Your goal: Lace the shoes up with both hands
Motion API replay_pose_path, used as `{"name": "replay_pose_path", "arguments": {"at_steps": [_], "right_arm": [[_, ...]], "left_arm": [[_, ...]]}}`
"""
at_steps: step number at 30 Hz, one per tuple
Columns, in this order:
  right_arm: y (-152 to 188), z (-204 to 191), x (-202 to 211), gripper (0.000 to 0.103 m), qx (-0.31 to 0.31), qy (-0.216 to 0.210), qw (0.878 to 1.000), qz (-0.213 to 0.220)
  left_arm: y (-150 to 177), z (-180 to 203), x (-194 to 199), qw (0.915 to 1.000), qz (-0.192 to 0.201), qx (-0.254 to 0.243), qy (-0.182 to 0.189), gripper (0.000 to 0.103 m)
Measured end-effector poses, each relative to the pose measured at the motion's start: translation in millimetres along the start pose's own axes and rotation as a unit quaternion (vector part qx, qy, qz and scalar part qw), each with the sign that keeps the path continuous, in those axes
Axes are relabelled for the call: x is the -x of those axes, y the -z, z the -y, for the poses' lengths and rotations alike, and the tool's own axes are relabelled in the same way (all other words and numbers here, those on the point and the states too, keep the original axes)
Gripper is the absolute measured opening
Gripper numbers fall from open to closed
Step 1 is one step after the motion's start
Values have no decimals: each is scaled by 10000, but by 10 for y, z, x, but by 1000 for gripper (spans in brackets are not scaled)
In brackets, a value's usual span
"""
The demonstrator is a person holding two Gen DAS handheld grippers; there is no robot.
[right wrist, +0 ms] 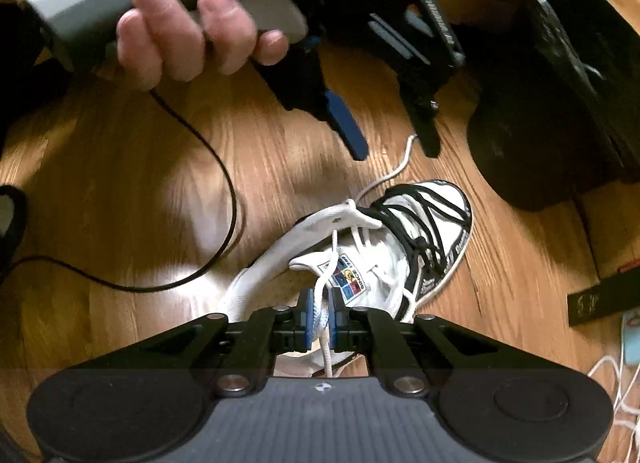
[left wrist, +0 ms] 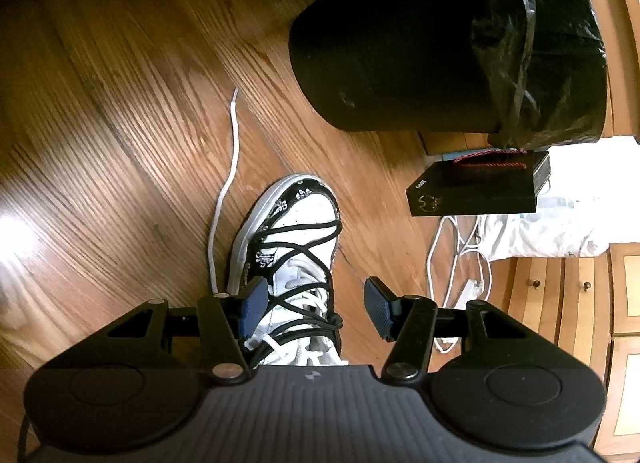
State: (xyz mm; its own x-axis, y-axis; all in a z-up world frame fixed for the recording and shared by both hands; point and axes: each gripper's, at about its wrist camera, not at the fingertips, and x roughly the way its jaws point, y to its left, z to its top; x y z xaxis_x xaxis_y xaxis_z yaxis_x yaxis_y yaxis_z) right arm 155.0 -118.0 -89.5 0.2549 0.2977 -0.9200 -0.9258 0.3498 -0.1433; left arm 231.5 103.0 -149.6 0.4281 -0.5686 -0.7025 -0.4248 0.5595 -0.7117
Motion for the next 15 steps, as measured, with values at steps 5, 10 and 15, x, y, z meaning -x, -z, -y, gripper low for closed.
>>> {"name": "replay_pose_path", "arguments": {"at_steps": [5, 10, 15], "right_arm": [[1, -7, 11, 9, 153, -11, 9998, 81], [1, -11, -47, 9, 234, -18, 9997, 110], [-2, 29, -103, 9, 192, 33, 9998, 108]], "left_arm": [[-3, 4, 1, 10000, 2, -4, 20, 57], [-7, 0, -3, 10000, 8, 24, 21, 57], [-11, -1, -10, 10000, 3, 28, 31, 57]]}}
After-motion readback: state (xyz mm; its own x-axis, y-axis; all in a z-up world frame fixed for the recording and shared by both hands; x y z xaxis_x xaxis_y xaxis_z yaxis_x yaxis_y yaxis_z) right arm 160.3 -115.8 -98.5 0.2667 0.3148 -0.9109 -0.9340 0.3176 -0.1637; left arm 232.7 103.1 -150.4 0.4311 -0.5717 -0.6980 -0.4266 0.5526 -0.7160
